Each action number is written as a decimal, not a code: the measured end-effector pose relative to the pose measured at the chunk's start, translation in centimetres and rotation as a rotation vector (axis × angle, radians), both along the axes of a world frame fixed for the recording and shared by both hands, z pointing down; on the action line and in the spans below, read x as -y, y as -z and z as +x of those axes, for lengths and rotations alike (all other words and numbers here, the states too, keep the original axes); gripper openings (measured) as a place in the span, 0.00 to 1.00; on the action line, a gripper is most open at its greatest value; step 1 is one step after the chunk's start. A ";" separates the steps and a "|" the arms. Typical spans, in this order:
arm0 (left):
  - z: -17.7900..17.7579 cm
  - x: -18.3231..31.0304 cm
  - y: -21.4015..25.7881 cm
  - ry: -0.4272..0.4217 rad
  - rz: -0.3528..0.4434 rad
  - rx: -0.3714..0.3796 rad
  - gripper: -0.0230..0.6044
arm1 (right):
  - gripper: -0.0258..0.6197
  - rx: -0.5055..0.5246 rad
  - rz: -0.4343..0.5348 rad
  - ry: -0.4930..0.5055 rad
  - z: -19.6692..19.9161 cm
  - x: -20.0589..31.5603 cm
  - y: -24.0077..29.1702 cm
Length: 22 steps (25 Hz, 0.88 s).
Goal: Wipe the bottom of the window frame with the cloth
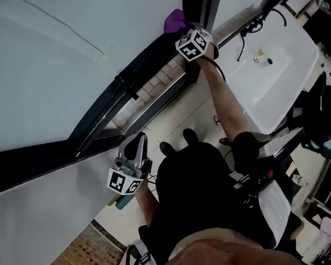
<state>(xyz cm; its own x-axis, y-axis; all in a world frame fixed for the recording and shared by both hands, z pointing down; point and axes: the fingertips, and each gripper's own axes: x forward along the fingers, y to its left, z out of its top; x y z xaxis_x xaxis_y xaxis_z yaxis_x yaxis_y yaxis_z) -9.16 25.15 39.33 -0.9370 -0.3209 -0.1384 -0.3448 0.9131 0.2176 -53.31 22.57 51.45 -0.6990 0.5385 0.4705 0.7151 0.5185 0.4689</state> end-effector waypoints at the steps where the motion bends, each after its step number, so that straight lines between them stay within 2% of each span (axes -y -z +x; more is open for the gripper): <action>1: 0.2 -0.9 0.1 -0.001 0.009 0.012 0.04 | 0.14 -0.090 -0.160 0.061 2.4 -0.8 1.4; 3: 0.3 -2.5 0.5 -0.005 0.021 0.033 0.04 | 0.14 -0.312 -0.478 0.261 8.3 -3.5 4.5; 4: 0.3 -3.2 0.7 -0.008 0.024 0.040 0.04 | 0.14 -0.413 -0.594 0.375 11.6 -5.0 5.9; 5: 0.4 -3.7 0.9 -0.011 0.026 0.045 0.07 | 0.14 -0.485 -0.666 0.477 14.8 -6.3 7.0; 7: 0.7 -4.3 1.2 -0.028 0.035 0.055 0.10 | 0.14 -0.531 -0.692 0.612 19.8 -8.6 8.0; 9: 1.0 -4.7 1.3 -0.053 0.053 0.065 0.11 | 0.14 -0.506 -0.621 0.659 22.8 -10.6 7.4; 11: 1.5 -5.3 1.4 -0.078 0.068 0.076 0.10 | 0.14 -0.459 -0.513 0.614 23.4 -12.4 5.5; 15: 2.0 -6.3 1.6 -0.135 0.085 0.116 0.11 | 0.14 -0.359 -0.281 0.450 20.2 -16.0 0.4; 18: 2.3 -6.5 1.8 -0.163 0.104 0.126 0.11 | 0.14 -0.254 -0.157 0.421 19.2 -16.5 -0.5; 22: 2.0 -7.4 1.4 -0.158 0.128 0.108 0.11 | 0.14 -0.162 -0.043 0.405 18.3 -15.6 0.0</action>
